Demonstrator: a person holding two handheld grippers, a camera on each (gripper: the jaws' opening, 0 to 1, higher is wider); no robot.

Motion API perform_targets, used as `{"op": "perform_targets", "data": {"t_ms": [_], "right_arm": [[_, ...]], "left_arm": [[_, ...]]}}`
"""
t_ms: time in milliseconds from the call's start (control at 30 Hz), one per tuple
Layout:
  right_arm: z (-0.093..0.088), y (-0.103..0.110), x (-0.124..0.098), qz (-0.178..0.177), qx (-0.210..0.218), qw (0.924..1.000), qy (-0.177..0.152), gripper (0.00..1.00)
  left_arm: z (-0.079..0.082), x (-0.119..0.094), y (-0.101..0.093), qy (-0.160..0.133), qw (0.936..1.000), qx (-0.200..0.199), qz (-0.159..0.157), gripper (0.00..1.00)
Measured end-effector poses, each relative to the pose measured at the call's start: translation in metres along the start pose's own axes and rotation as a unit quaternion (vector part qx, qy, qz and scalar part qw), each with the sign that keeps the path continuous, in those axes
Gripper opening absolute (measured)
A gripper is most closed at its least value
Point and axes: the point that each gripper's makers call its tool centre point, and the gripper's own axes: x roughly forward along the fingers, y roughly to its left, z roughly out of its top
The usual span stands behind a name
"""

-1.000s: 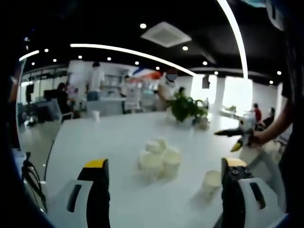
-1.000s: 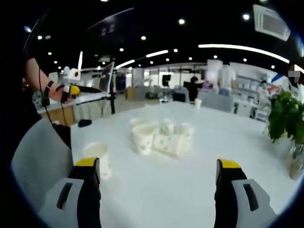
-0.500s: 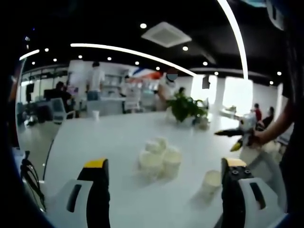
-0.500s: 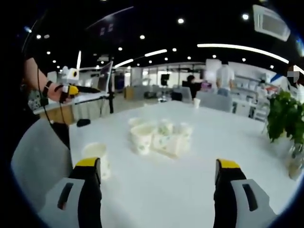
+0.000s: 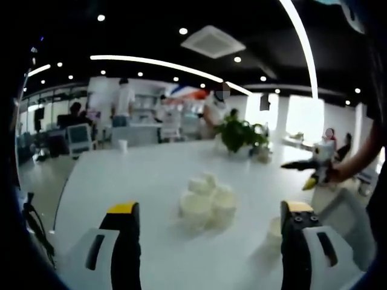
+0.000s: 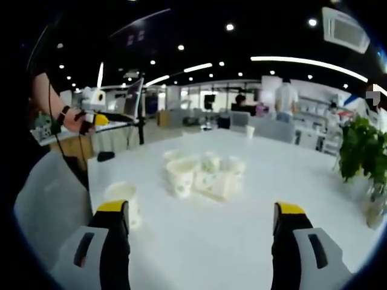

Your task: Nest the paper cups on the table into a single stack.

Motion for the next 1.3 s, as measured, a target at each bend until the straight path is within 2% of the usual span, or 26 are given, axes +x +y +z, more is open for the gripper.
{"op": "perform_targets", "data": {"t_ms": [133,400,633,833,1300], "right_arm": [[0.000,-0.001,-0.001,-0.001,0.000,1.0000,0.001,0.97],[0.001,-0.005,-0.007,-0.007,0.003,1.0000,0.001,0.96],[0.000,-0.009,-0.016,-0.014,0.005,0.9999,0.001,0.95],[-0.002,-0.008,-0.025,-0.020,0.008,0.9998,0.004,0.94],[-0.003,0.000,-0.032,-0.029,0.012,0.9995,0.005,0.94]], "left_arm": [[0.000,0.011,0.005,-0.006,1.0000,0.004,0.003,0.98],[0.001,0.036,0.011,-0.017,0.9997,-0.014,0.004,0.97],[0.000,0.056,0.008,-0.021,0.9998,-0.003,-0.001,0.96],[-0.007,0.067,0.010,-0.019,0.9998,-0.002,-0.002,0.95],[-0.035,0.080,0.021,-0.005,1.0000,-0.007,0.004,0.93]]}}
